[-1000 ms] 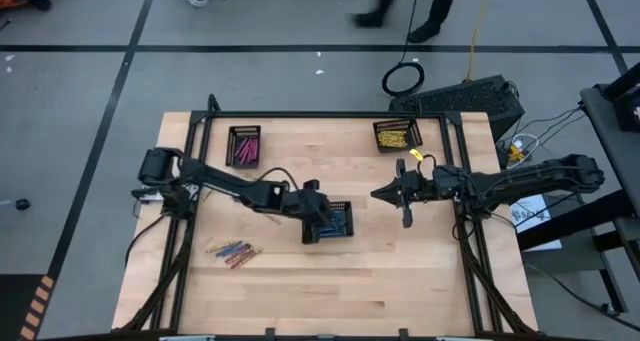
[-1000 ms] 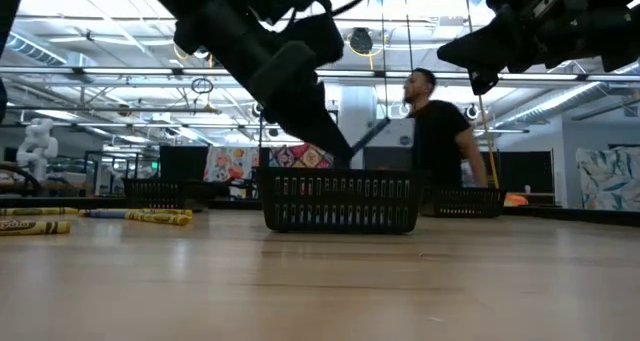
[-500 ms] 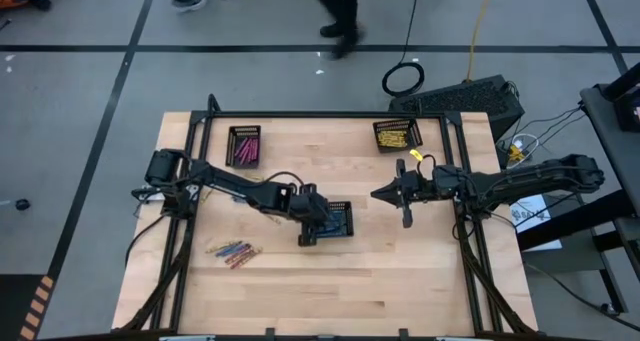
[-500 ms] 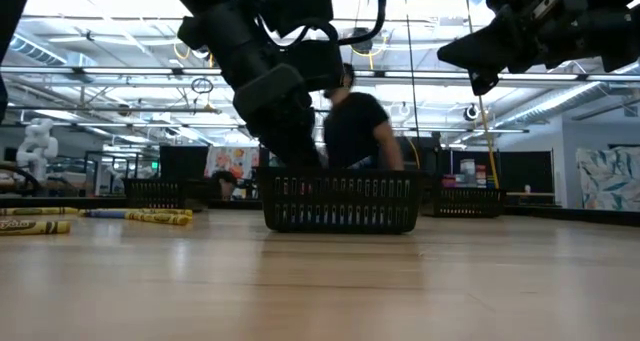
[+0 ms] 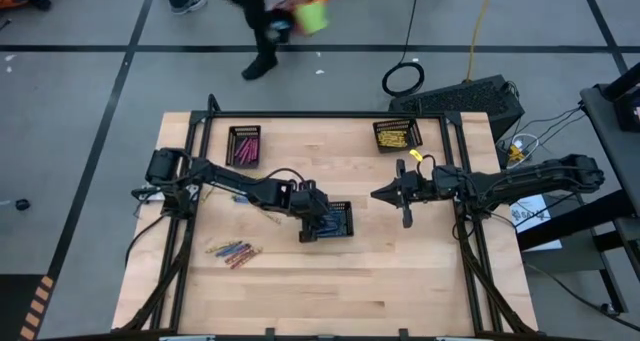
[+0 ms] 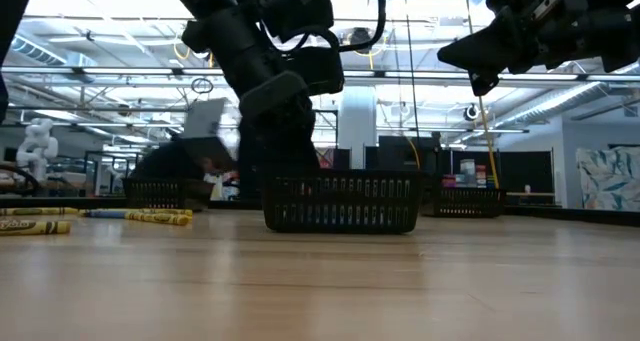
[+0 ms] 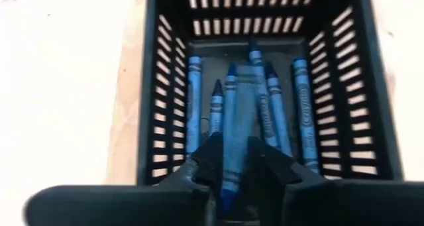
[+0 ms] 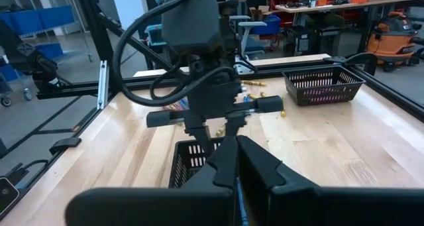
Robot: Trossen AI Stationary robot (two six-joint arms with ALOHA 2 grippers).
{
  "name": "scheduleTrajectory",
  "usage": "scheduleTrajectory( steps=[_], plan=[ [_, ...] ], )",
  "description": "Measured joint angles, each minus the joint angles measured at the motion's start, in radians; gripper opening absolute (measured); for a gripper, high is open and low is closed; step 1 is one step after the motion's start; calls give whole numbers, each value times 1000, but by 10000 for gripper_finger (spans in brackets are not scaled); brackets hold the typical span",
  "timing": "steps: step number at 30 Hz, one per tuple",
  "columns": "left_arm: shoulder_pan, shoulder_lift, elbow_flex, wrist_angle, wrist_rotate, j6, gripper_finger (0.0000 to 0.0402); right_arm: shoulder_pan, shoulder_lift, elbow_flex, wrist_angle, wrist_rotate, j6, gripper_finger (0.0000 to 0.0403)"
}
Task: Sort crayons
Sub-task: Put the blue crayon into the bottom black bin, then put the pink crayon into the top left black bin
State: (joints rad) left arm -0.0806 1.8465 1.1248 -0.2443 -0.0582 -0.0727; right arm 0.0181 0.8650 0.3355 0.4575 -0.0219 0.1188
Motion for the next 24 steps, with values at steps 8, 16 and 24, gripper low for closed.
scheduleTrajectory(
  steps=[8, 16, 24],
  plan=[
    [15, -32, -1, -12, -2, 30, 117, 0, 0, 0, -22, 0, 0, 2],
    [-22, -181, 0, -60, -180, 27, 118, 0, 0, 0, -23, 0, 1, 2],
    [-173, -313, 1, -285, -605, -188, 118, 3, 1, 0, -30, -1, 1, 2]
  ],
)
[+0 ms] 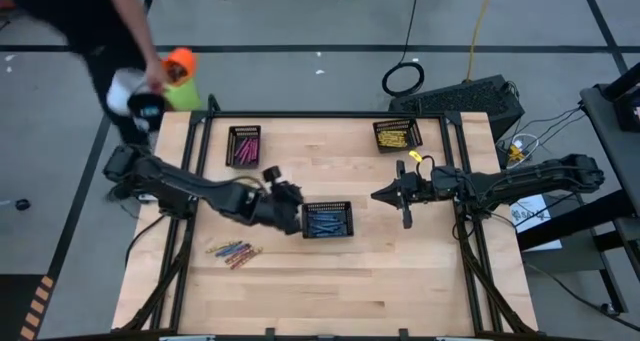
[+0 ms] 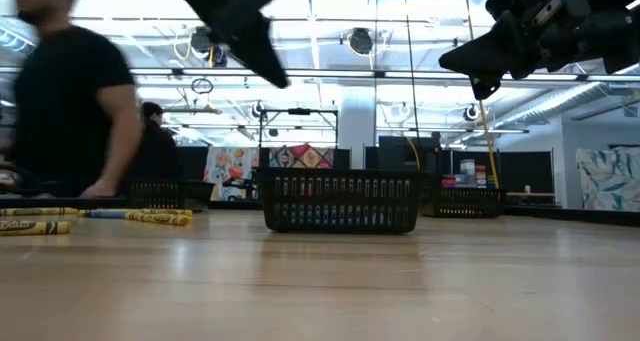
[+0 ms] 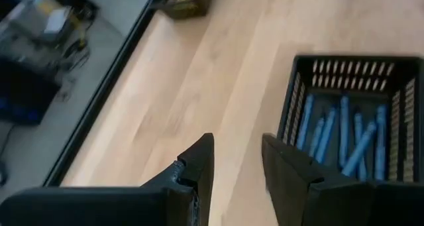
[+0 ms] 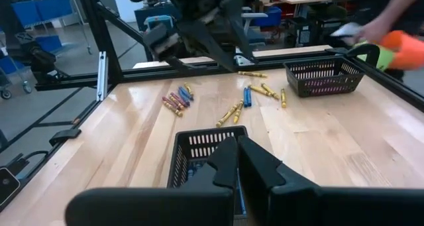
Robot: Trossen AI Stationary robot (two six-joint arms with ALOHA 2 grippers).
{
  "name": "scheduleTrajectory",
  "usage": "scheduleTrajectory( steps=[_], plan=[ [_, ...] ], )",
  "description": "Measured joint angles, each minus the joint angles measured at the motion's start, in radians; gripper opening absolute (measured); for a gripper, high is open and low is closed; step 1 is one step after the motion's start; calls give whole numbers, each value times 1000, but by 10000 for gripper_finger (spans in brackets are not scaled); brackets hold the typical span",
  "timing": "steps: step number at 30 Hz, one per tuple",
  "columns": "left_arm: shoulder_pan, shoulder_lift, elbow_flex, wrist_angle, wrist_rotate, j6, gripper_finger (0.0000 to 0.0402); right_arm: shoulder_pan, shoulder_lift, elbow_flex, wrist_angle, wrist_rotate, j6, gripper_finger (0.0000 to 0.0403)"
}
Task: Sort crayons
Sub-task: Put the pink crayon into the top left black bin
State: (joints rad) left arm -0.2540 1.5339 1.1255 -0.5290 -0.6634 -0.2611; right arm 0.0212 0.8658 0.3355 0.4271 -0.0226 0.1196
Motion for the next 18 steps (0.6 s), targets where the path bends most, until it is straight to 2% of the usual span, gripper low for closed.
scheduleTrajectory(
  steps=[6, 13, 15, 18],
  plan=[
    [-103, -30, -8, -264, -49, -303, 118, 0, 0, 0, 1, 0, 0, 2],
    [-192, -30, -56, -452, -50, -619, 118, 0, 0, 0, 6, 0, 0, 2],
    [-217, -30, -67, -498, -13, -698, 118, 0, 0, 0, 8, 0, 0, 2],
    [-264, -30, -72, -559, 102, -804, 118, 0, 0, 0, 8, 0, 0, 2]
  ],
)
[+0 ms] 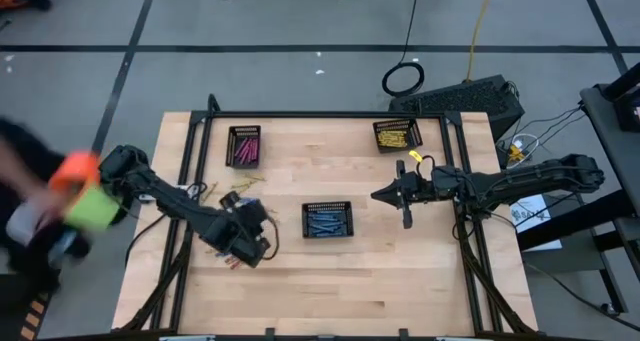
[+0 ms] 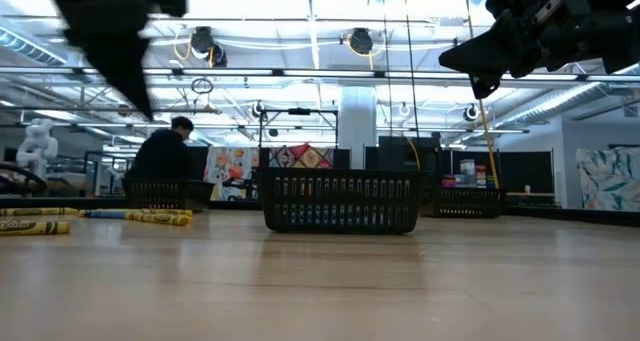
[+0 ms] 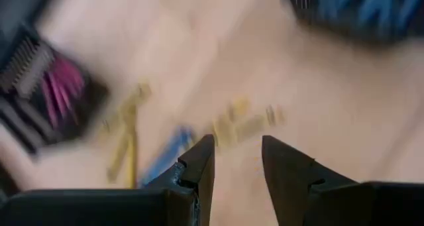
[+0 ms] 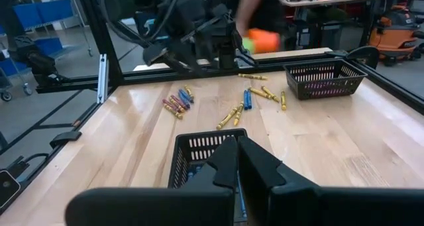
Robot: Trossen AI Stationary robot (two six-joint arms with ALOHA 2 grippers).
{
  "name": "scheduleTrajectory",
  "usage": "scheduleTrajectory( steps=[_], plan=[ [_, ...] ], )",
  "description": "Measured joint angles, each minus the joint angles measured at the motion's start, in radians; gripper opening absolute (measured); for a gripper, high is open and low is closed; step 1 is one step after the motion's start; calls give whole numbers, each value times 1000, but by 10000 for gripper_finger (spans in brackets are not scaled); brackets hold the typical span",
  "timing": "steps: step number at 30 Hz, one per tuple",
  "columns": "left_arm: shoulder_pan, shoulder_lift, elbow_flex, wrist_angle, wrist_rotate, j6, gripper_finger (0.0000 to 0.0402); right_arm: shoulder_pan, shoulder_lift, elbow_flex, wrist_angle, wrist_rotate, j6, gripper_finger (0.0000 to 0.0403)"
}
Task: Sort crayons
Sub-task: Put the pink crayon into the top left black bin
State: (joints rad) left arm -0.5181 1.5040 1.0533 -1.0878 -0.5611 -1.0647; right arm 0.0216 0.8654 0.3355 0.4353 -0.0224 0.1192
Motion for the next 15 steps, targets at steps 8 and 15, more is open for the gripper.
scheduleTrajectory(
  steps=[8, 15],
  plan=[
    [-215, 0, -1, -15, 295, -291, 118, 0, 0, 0, 1, 0, -8, 2],
    [-433, 0, -69, 173, 365, -715, 118, 0, 0, 0, 1, 0, -34, 2]
  ],
)
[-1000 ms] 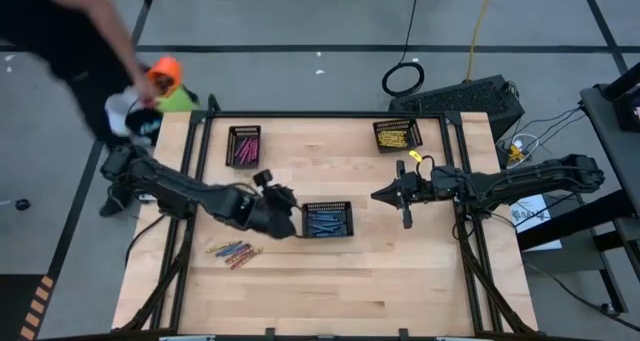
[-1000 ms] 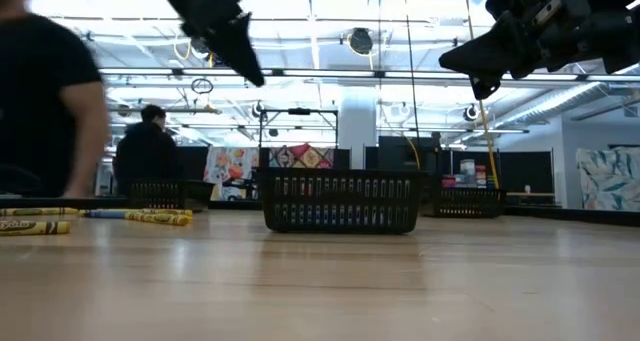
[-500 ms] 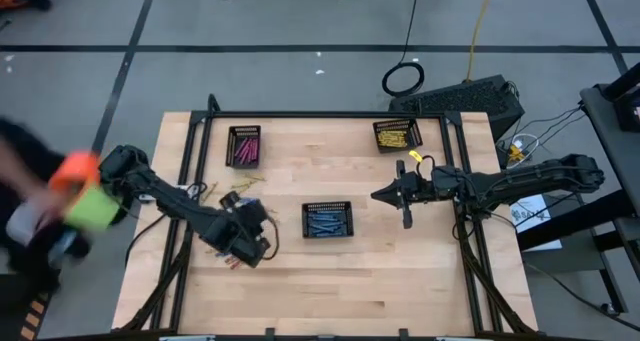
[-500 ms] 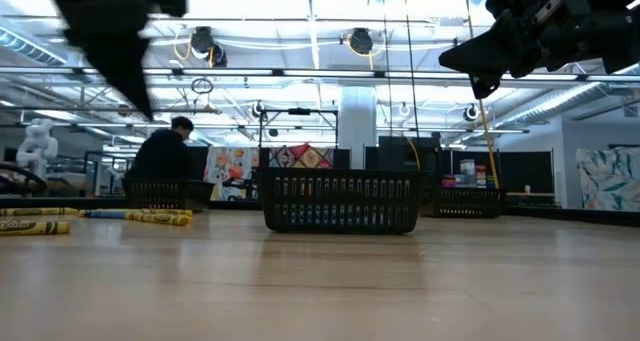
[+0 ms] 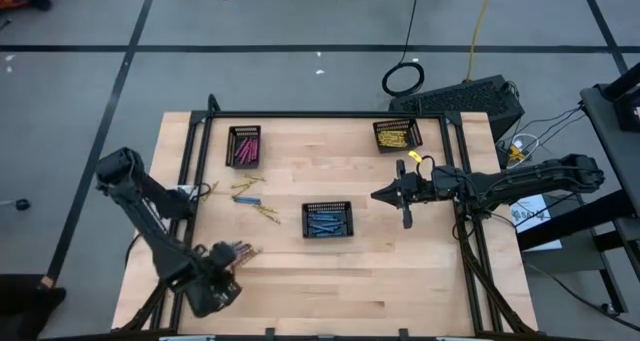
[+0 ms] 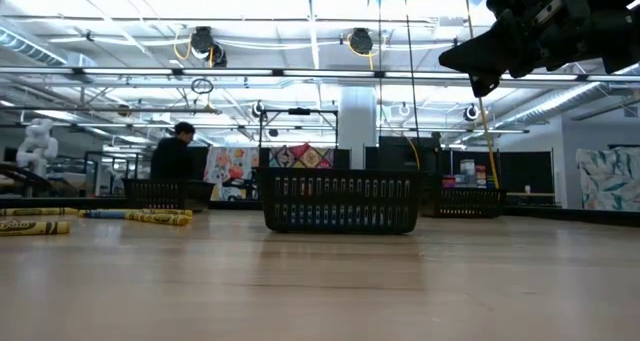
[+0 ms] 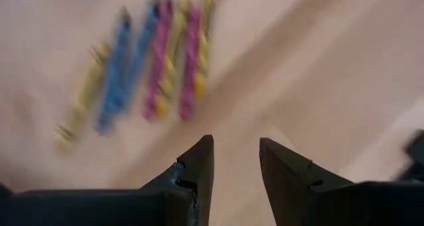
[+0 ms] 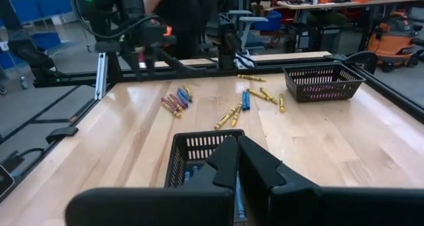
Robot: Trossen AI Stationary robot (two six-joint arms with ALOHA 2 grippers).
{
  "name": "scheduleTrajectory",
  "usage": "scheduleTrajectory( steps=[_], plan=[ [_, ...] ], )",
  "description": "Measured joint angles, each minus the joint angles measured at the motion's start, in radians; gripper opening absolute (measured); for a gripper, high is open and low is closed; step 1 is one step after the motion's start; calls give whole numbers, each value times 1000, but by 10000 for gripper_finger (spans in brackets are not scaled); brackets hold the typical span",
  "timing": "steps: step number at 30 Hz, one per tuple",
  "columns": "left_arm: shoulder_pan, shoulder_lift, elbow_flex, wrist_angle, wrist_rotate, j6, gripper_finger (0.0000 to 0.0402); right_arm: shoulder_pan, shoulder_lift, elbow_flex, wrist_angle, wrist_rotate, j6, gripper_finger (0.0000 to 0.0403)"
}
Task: Sort crayons
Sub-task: Put the pink crayon into the top left black bin
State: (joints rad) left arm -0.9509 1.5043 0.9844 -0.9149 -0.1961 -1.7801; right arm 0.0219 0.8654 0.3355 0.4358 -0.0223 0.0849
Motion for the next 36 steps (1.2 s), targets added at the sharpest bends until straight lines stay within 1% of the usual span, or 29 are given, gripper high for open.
scheduleTrajectory(
  steps=[3, 5, 8, 11, 15, 18, 22, 30, 33, 36],
  plan=[
    [-57, 0, -56, 96, -54, -98, 118, 0, 0, 0, 1, 0, -3, 2],
    [-78, 3, -96, 124, -75, -106, 118, 0, 0, 0, 1, 0, -3, 2],
    [-95, 21, -142, 139, -85, -50, 118, 0, 0, 0, 1, 0, -3, 2],
    [-99, 46, -171, 158, -86, 73, 118, 0, 0, 0, 1, 0, 3, 2],
    [-99, 68, -181, 157, -88, 135, 118, 0, 0, 0, 1, 0, 7, 2],
    [-99, 82, -186, 158, -92, 138, 118, 0, 0, 0, 1, 0, 7, 2],
    [-99, 108, -191, 169, -135, 143, 118, 0, 0, 0, 1, 1, 8, 2],
    [-99, 132, -189, 192, -172, 139, 117, 0, 0, 0, 1, 2, 8, 2],
    [-98, 138, -188, 195, -177, 139, 105, 0, 0, 0, 1, 2, 8, 2],
    [-98, 140, -187, 199, -180, 137, 81, 0, 0, 0, 1, 2, 8, 2]
  ],
)
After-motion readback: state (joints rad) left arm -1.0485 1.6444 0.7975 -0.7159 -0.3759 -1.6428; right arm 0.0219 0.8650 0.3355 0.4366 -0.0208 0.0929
